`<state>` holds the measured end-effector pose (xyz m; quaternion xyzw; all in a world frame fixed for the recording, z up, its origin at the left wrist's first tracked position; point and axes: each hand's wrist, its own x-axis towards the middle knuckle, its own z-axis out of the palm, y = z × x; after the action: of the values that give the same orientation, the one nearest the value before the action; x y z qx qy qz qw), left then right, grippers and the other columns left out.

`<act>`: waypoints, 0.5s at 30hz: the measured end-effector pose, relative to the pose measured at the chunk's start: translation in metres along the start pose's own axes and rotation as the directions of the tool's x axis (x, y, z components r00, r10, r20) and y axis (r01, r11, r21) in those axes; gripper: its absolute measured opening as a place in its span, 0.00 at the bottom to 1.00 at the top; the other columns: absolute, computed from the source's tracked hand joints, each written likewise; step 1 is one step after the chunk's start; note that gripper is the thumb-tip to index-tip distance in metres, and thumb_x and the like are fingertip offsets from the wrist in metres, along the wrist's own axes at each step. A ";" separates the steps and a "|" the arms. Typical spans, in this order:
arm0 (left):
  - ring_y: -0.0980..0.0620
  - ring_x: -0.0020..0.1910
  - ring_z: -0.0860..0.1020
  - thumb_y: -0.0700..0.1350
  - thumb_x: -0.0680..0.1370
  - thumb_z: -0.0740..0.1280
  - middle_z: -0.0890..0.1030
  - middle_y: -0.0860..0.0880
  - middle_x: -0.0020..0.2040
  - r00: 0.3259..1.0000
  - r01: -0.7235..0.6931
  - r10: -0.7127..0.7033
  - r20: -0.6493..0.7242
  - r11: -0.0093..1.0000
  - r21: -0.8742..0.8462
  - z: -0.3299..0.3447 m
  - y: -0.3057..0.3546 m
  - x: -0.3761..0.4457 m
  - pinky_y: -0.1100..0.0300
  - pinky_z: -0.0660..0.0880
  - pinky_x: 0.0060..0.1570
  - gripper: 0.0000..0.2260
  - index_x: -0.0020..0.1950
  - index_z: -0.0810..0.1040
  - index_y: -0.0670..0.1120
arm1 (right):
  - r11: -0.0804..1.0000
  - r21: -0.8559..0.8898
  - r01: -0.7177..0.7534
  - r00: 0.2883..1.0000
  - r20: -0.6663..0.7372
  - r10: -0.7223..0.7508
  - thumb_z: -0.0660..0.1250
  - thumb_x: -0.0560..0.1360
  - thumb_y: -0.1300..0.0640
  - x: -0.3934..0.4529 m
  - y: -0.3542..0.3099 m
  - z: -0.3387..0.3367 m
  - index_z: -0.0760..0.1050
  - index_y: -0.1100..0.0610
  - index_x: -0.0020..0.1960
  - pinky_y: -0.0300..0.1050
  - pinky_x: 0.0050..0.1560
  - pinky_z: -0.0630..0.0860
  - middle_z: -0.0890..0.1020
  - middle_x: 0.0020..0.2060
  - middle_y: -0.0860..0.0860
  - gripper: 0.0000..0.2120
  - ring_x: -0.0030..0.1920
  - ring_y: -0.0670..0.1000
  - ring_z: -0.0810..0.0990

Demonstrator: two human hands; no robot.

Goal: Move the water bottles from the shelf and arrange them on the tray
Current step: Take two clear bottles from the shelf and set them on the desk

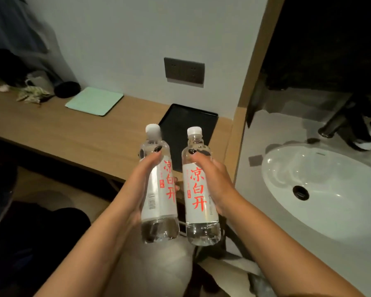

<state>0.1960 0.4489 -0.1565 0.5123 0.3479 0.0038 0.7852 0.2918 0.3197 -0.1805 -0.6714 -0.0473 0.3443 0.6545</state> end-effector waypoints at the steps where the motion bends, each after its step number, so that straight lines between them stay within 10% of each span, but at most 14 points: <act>1: 0.47 0.35 0.83 0.60 0.72 0.67 0.84 0.44 0.37 1.000 0.010 -0.009 0.014 1.000 -0.027 -0.015 0.011 0.009 0.54 0.79 0.36 0.21 0.58 0.76 0.47 | 1.000 0.012 -0.002 1.000 -0.004 0.002 0.65 0.74 0.44 0.010 -0.002 0.014 0.74 0.54 0.47 0.50 0.44 0.79 0.81 0.37 0.55 0.13 0.38 0.55 0.81; 15: 0.45 0.36 0.79 0.59 0.69 0.71 0.81 0.42 0.39 0.983 0.172 -0.159 0.088 0.972 -0.158 -0.123 0.125 0.173 0.52 0.78 0.41 0.27 0.58 0.76 0.41 | 0.995 0.071 -0.071 0.996 -0.054 0.075 0.68 0.73 0.46 0.195 -0.057 0.121 0.75 0.60 0.53 0.49 0.39 0.78 0.80 0.34 0.55 0.18 0.33 0.54 0.81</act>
<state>0.3035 0.6692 -0.1785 0.4147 0.3583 -0.0520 0.8348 0.3979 0.5300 -0.1955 -0.6591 0.0076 0.3504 0.6654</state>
